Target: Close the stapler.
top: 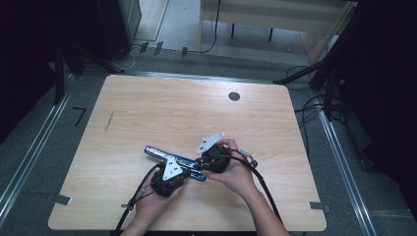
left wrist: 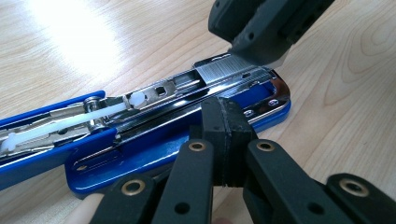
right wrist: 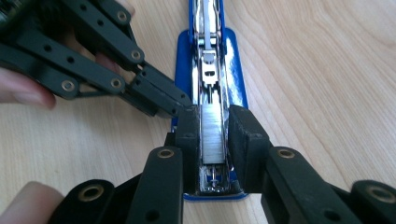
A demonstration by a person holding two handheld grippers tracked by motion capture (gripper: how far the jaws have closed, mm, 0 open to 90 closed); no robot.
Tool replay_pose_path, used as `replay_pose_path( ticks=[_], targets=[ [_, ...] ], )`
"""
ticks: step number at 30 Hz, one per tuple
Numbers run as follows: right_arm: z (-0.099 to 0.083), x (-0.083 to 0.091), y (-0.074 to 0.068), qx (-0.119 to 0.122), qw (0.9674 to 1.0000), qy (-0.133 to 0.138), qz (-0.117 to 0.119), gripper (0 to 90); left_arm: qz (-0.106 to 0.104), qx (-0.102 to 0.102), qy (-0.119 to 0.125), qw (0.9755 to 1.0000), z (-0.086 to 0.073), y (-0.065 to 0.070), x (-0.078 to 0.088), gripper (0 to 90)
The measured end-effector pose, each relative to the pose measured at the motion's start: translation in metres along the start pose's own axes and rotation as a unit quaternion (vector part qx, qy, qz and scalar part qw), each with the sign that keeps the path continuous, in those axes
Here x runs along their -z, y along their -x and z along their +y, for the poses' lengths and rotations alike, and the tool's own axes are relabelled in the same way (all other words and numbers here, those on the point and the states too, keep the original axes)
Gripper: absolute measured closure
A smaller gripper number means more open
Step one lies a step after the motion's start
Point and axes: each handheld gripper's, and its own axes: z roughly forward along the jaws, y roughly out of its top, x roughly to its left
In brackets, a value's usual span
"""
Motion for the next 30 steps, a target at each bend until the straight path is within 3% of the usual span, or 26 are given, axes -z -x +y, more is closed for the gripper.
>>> replay_pose_path(
  ticks=[7,20,30],
  targets=[
    [0.002,0.000,-0.001,-0.009,0.9997,0.020,-0.004,90.0,0.000,0.001,0.000,1.0000,0.000,0.000,0.000,90.0],
    [0.010,-0.024,-0.004,-0.017,0.9993,0.027,-0.020,90.0,-0.001,0.000,-0.001,1.0000,0.000,0.000,0.000,90.0],
    [0.007,-0.020,-0.005,-0.005,0.9997,0.013,-0.021,90.0,-0.002,0.000,-0.001,1.0000,0.000,0.000,0.000,90.0]
  ],
)
